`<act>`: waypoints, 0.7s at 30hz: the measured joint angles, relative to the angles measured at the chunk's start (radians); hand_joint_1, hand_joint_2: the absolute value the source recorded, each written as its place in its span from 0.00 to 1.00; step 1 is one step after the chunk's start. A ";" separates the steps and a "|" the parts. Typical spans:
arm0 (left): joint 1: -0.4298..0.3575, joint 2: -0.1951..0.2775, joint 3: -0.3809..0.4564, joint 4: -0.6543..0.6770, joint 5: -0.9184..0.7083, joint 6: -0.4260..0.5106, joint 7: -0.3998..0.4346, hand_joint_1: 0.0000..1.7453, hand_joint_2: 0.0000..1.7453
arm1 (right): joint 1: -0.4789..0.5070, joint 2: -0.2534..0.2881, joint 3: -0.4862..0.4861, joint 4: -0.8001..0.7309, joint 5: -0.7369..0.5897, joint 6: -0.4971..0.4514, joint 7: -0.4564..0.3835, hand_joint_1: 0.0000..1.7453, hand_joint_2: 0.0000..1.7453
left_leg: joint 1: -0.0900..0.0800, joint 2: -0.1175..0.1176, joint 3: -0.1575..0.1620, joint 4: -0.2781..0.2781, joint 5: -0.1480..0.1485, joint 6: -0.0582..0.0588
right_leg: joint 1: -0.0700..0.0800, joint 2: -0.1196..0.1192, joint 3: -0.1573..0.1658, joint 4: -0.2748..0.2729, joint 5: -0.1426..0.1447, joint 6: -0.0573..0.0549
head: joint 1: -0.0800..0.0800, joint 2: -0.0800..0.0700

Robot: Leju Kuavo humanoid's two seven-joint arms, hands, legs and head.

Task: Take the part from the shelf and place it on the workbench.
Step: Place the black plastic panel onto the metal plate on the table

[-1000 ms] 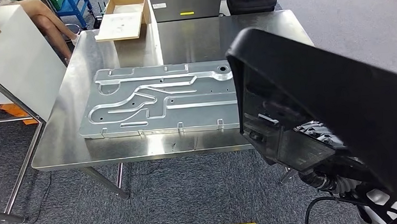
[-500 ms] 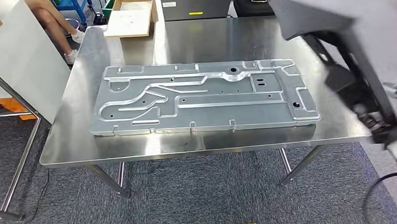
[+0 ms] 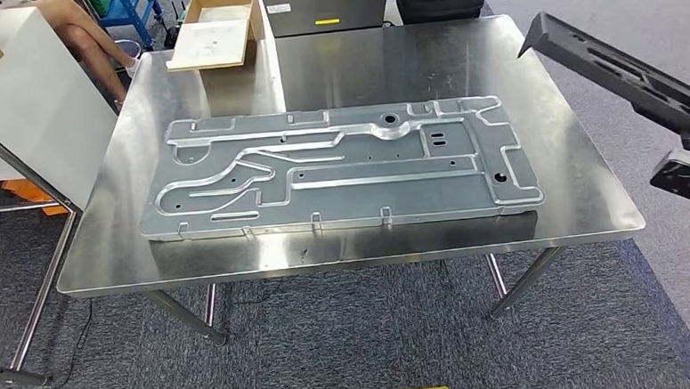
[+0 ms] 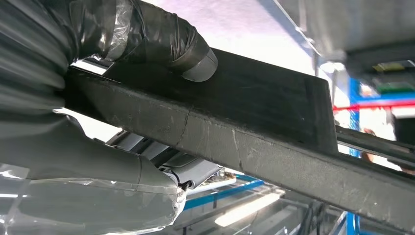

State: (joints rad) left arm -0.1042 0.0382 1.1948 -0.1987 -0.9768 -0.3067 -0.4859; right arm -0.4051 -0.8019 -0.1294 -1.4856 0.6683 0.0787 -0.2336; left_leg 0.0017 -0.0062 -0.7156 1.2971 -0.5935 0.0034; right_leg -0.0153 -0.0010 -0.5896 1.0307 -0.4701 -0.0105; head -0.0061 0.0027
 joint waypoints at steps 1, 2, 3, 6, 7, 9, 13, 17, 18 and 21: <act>-0.002 0.000 0.000 0.000 -0.002 0.000 0.001 0.00 1.00 | -0.031 0.000 0.036 0.025 0.030 0.000 0.003 0.94 1.00 | 0.000 0.000 -0.009 0.013 0.008 0.002 | 0.002 0.001 0.001 0.000 0.000 -0.001 | 0.000 0.000; -0.004 0.000 0.000 0.000 -0.005 0.000 0.003 0.00 1.00 | -0.065 0.001 0.076 0.052 0.061 0.001 0.005 0.94 1.00 | -0.002 0.000 0.000 -0.015 0.036 0.006 | 0.004 0.002 0.002 0.001 -0.001 -0.001 | 0.000 0.000; -0.007 0.001 0.000 0.000 -0.008 0.000 0.005 0.00 1.00 | -0.104 0.003 0.118 0.079 0.090 0.001 0.006 0.94 1.00 | -0.005 0.000 0.025 -0.076 0.076 0.014 | 0.006 0.002 0.005 0.001 -0.002 -0.002 | 0.000 0.000; -0.022 0.008 0.000 -0.001 -0.016 -0.002 0.013 0.00 1.00 | -0.235 0.022 0.252 0.170 0.166 0.001 0.007 0.94 1.00 | -0.016 0.003 0.105 -0.254 0.149 0.043 | 0.010 0.005 0.005 0.001 -0.002 0.000 | 0.000 0.000; -0.027 0.010 -0.001 -0.001 -0.018 -0.002 0.015 0.00 1.00 | -0.272 0.031 0.296 0.199 0.182 0.000 0.007 0.94 1.00 | -0.018 0.004 0.113 -0.273 0.150 0.046 | 0.010 0.005 0.003 0.000 -0.002 0.003 | 0.000 0.000; -0.036 0.011 -0.001 -0.001 -0.019 -0.003 0.018 0.00 1.00 | -0.325 0.047 0.370 0.246 0.200 0.000 0.005 0.94 1.00 | -0.015 0.003 0.117 -0.288 0.155 0.047 | 0.009 0.003 0.001 -0.002 0.000 0.012 | 0.000 0.000; -0.045 0.011 -0.007 -0.002 -0.033 -0.003 0.027 0.00 1.00 | -0.454 0.117 0.493 0.354 0.244 0.006 -0.007 0.94 1.00 | -0.006 0.005 0.127 -0.318 0.172 0.049 | 0.002 0.001 -0.057 0.118 -0.068 0.028 | 0.000 0.000; -0.062 0.006 -0.019 -0.002 -0.043 -0.003 0.047 0.00 1.00 | -0.562 0.264 0.635 0.500 0.269 0.003 -0.005 0.94 1.00 | 0.004 0.013 0.128 -0.310 0.166 0.040 | -0.015 0.000 -0.134 0.243 -0.077 0.048 | 0.000 0.000; -0.065 0.005 -0.023 -0.002 -0.045 -0.002 0.051 0.00 1.00 | -0.581 0.306 0.667 0.534 0.272 0.001 -0.001 0.94 1.00 | 0.008 0.013 0.128 -0.303 0.161 0.033 | -0.021 0.000 -0.113 0.192 -0.037 0.053 | 0.000 0.000; -0.075 0.003 -0.032 -0.002 -0.047 0.000 0.057 0.00 1.00 | -0.635 0.425 0.744 0.619 0.276 -0.007 0.014 0.94 1.00 | 0.013 0.011 0.117 -0.273 0.145 0.008 | -0.025 0.006 -0.049 0.045 0.022 0.055 | 0.000 0.000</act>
State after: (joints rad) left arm -0.1796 0.0412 1.1624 -0.2006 -1.0238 -0.3070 -0.4288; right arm -1.0401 -0.3773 0.6149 -0.8667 0.9439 0.0716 -0.2195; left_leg 0.0149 0.0046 -0.5984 1.0237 -0.4485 0.0112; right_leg -0.0402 0.0053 -0.6383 1.0761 -0.4481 0.0448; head -0.0063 0.0026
